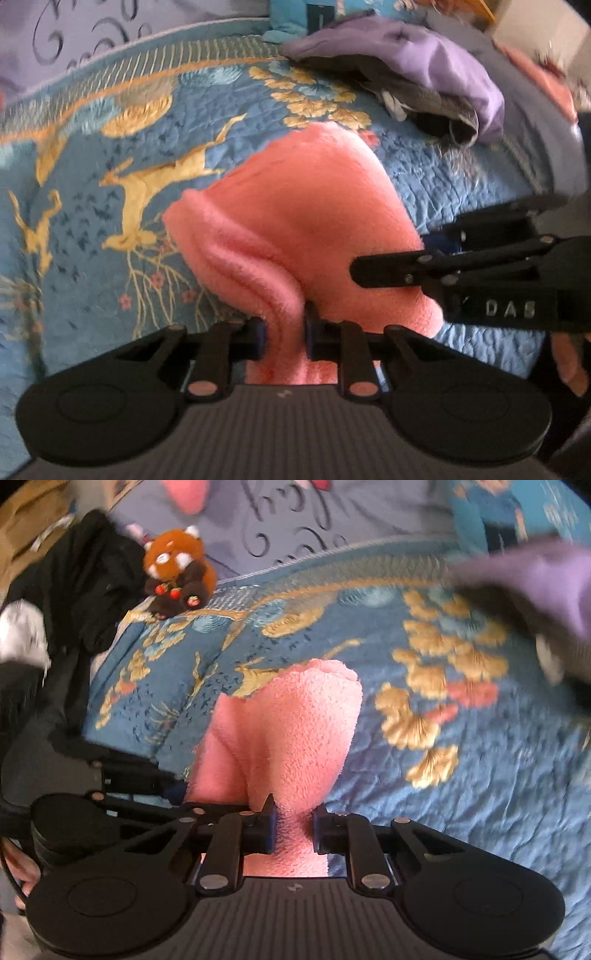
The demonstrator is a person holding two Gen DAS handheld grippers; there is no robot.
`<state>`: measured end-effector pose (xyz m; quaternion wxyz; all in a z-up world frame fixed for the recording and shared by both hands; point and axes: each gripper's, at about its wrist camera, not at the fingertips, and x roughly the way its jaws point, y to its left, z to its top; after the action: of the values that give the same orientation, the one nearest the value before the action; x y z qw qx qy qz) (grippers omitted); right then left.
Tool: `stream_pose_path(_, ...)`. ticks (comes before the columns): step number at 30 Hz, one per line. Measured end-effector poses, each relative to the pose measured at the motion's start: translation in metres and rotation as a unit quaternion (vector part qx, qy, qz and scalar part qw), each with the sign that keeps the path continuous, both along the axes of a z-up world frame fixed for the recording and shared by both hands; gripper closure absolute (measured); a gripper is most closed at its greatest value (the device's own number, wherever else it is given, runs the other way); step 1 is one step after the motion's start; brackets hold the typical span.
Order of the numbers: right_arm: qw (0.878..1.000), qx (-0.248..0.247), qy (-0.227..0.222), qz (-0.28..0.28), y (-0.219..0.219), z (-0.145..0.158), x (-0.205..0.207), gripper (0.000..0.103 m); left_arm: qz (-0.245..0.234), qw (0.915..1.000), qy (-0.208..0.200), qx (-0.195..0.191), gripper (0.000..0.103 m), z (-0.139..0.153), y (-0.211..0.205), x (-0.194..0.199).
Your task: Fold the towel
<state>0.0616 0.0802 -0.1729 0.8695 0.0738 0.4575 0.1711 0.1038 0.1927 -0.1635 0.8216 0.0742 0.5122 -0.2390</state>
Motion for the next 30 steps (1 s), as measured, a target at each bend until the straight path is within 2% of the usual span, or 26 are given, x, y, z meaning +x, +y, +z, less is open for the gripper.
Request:
stream_pose_path(5,0.999,-0.037,-0.025,0.008,0.005,0.019,-0.003,0.086,-0.003,0.9994,-0.026,0.023,0.082,0.016,-0.014,-0.006)
stream_pose_path(18,0.995,-0.067,-0.063,0.029,0.018,0.041,0.015,0.087,0.014,0.9974,-0.062,0.032,0.082,0.039,-0.011,0.007)
stream_pose_path(23,0.994,-0.061,-0.081,0.034,0.023,0.047,0.037,0.087,0.024,0.9955,-0.081,0.045,0.082,0.048,-0.004,0.025)
stream_pose_path(30,0.992,-0.034,-0.120,0.014,0.024,0.059,0.102,0.087,0.033,0.9853,-0.133,0.102,0.081,0.072,0.004,0.082)
